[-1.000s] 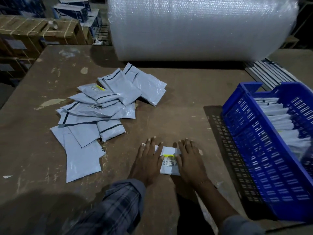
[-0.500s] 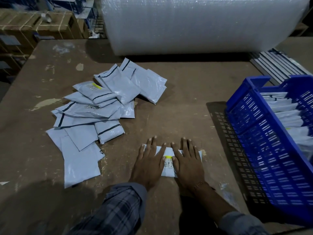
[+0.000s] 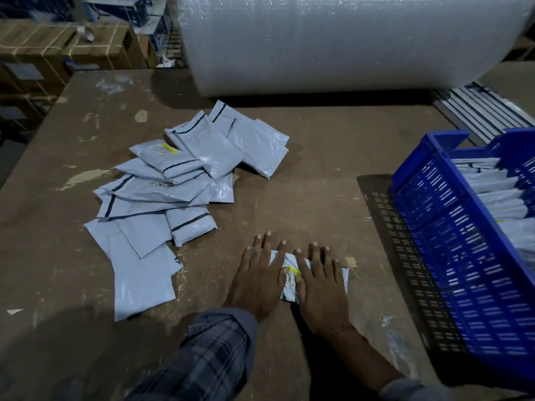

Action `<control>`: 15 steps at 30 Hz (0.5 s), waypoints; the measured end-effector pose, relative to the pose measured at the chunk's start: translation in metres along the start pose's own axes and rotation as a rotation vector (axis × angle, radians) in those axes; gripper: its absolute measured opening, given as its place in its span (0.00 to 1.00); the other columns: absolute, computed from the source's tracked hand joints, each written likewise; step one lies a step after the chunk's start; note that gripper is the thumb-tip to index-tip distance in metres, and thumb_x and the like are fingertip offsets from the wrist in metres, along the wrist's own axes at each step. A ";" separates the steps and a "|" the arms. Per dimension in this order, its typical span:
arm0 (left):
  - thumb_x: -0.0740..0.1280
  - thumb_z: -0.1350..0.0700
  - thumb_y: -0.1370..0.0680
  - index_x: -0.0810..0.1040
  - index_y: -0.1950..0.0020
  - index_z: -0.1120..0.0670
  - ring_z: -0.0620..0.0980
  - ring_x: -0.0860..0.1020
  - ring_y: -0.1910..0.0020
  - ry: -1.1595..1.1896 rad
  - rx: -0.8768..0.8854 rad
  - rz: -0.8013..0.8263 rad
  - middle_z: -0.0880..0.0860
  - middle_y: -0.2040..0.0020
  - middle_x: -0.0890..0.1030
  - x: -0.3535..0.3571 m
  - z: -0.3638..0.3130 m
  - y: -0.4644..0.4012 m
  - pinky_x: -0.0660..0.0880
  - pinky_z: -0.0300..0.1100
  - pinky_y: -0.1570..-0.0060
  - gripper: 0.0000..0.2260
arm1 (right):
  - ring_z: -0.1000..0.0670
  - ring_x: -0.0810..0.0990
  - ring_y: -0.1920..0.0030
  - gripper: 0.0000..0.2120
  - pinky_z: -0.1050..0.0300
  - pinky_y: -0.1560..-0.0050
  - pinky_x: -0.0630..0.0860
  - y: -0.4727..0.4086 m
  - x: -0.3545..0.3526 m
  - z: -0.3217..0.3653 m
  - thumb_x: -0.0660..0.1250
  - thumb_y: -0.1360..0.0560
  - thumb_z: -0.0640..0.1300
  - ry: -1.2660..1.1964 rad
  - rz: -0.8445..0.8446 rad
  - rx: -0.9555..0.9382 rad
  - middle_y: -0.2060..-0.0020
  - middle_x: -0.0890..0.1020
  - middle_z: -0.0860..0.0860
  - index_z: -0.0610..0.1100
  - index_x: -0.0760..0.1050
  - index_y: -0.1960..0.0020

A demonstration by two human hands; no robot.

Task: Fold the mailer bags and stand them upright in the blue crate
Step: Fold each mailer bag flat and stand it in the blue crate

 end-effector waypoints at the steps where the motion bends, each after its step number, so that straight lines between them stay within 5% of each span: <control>1: 0.49 0.43 0.14 0.58 0.14 0.51 0.63 0.55 0.16 0.005 0.012 -0.001 0.62 0.14 0.53 -0.001 0.000 0.000 0.63 0.62 0.22 0.28 | 0.39 0.54 0.17 0.27 0.38 0.21 0.58 0.003 0.000 0.000 0.49 0.15 0.53 -0.007 -0.002 -0.011 0.18 0.58 0.44 0.50 0.59 0.17; 9: 0.41 0.44 0.12 0.54 0.14 0.56 0.65 0.52 0.16 -0.041 0.070 0.032 0.62 0.14 0.49 0.005 -0.004 0.014 0.59 0.64 0.21 0.29 | 0.40 0.50 0.17 0.27 0.38 0.20 0.56 -0.025 0.000 -0.016 0.50 0.15 0.52 -0.009 0.037 -0.073 0.17 0.55 0.43 0.50 0.59 0.17; 15: 0.49 0.43 0.13 0.57 0.14 0.55 0.60 0.56 0.16 0.007 0.062 0.027 0.58 0.14 0.55 -0.001 0.005 0.006 0.62 0.59 0.20 0.29 | 0.39 0.47 0.17 0.28 0.37 0.20 0.53 0.014 0.000 -0.009 0.50 0.14 0.54 0.020 0.073 -0.014 0.16 0.52 0.44 0.50 0.54 0.16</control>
Point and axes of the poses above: each hand's wrist, its own y-axis away from the middle knuckle, its own x-axis out of the palm, z = x × y, the point moved 2 cm from there along -y, towards the middle knuckle
